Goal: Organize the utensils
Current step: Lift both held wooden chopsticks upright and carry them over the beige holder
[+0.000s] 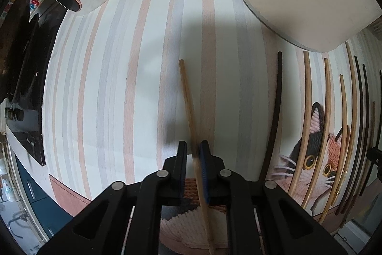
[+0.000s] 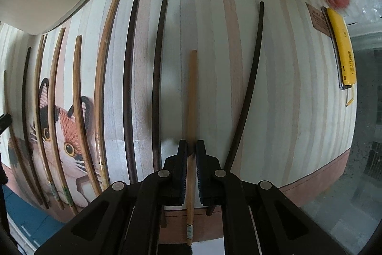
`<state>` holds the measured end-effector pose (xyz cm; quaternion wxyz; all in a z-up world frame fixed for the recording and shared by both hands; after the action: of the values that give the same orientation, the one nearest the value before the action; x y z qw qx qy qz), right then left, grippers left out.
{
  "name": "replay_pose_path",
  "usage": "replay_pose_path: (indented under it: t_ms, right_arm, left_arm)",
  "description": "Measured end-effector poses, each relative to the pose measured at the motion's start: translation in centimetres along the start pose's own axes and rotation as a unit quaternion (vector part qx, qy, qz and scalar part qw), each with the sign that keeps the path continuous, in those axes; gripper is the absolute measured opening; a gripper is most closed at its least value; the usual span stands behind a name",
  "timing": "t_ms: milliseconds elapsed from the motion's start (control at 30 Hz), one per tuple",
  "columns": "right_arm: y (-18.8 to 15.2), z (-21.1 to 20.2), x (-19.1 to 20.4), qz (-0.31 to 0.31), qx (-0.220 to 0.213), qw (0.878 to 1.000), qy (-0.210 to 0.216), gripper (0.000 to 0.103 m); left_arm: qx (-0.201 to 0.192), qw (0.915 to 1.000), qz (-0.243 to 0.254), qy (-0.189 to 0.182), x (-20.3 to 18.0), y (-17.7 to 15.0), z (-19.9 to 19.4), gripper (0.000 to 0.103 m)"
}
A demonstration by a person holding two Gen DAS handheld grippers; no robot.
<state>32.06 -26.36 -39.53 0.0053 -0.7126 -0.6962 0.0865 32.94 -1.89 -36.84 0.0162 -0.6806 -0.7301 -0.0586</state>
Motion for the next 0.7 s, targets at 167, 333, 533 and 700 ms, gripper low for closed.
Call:
replay_pose_path:
  t_ms: [167, 333, 533, 700]
  right_arm:
    - [-0.6, -0.8, -0.3, 0.027, -0.023, 0.999, 0.023, 0.007]
    - [-1.5, -3.3, -0.8, 0.054, -0.068, 0.995, 0.043, 0.007]
    - [-2.2, -6.3, -0.7, 0.059, -0.110, 0.991, 0.049, 0.007]
    - [-2.9, -9.8, -0.7, 0.053, -0.154, 0.986, 0.047, 0.007]
  left_arm:
    - [-0.044, 0.9989, -0.004, 0.012, 0.8, -0.4, -2.0, 0.004]
    - [-0.081, 0.9967, -0.005, 0.007, 1.7, -0.5, -4.7, 0.004]
    - [-0.131, 0.9912, -0.015, -0.005, 2.4, -0.3, -8.8, 0.004]
    - [-0.169, 0.9853, -0.022, -0.013, 3.0, 0.1, -11.7, 0.004]
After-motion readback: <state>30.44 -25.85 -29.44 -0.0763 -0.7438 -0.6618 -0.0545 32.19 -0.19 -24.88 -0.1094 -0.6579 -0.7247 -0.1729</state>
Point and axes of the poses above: each gripper's, at about its wrist camera, not at the fingertips, and z roughly the way its jaws point, x to its left, y to its top, the point moved 4 cm from there along z, roughly the way its jaws point, and after that the axes turned 8 degrees about -z, right-handed, at the moved point
